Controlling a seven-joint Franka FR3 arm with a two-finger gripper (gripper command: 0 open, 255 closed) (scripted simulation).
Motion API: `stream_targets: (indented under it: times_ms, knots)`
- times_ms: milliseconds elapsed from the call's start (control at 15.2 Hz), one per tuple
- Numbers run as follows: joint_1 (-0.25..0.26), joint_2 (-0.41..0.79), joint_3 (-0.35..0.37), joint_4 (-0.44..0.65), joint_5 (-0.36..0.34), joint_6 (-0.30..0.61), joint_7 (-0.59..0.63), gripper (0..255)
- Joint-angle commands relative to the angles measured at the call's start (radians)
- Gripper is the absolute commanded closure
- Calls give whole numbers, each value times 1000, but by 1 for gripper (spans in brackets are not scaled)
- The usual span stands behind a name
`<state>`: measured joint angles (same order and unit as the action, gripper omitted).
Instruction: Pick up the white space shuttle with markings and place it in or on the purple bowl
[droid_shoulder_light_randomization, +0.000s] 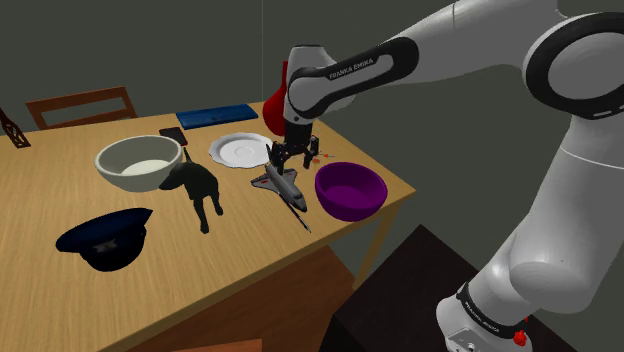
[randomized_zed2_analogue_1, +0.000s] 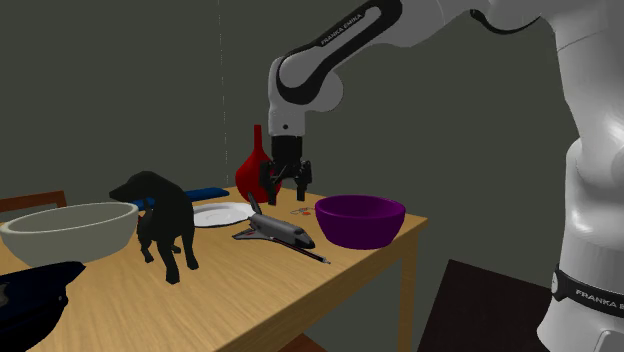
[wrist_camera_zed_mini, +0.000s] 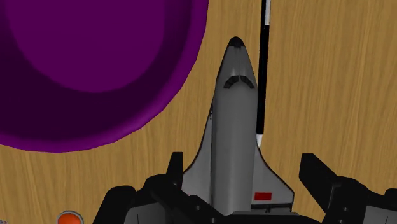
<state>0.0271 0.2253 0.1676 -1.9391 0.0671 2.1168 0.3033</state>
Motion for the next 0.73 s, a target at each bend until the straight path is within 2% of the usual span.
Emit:
stream_targets:
  times_ms: [0,462,660]
  knots:
    - [2,54,-1,44,1,14,8,0]
    - [9,101,-1,2,-4,103,11,0]
    - [9,101,-1,2,-4,103,11,0]
